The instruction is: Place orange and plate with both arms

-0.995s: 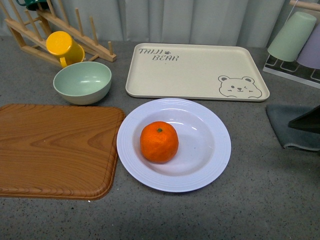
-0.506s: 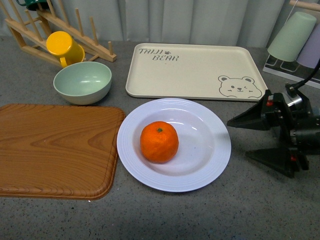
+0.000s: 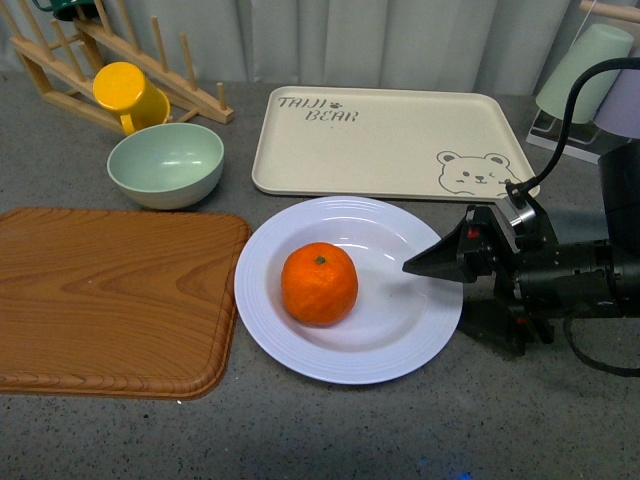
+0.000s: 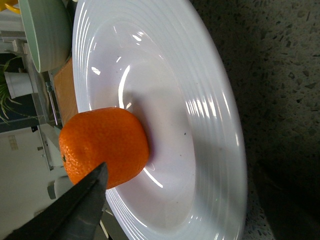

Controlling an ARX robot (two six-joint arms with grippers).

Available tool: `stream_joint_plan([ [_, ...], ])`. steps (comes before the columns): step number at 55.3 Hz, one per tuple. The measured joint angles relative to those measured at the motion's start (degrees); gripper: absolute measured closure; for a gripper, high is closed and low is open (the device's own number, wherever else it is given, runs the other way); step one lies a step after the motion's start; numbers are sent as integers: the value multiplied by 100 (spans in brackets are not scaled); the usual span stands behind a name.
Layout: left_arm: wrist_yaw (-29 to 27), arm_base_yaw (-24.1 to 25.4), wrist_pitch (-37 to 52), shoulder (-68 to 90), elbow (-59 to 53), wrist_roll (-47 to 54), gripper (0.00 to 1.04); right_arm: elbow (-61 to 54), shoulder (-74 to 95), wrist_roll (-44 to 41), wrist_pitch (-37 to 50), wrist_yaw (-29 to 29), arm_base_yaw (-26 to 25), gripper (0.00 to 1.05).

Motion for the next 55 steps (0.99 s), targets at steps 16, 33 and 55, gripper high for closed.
stream_joint_plan([
  [16, 0, 0, 0, 0, 0, 0, 6, 52, 103, -11, -13, 90, -2, 78],
  [33, 0, 0, 0, 0, 0, 0, 6, 31, 0, -105, 24, -181, -39, 102],
  [55, 0, 0, 0, 0, 0, 0, 6, -452, -151, 933, 2149, -323, -114, 103],
])
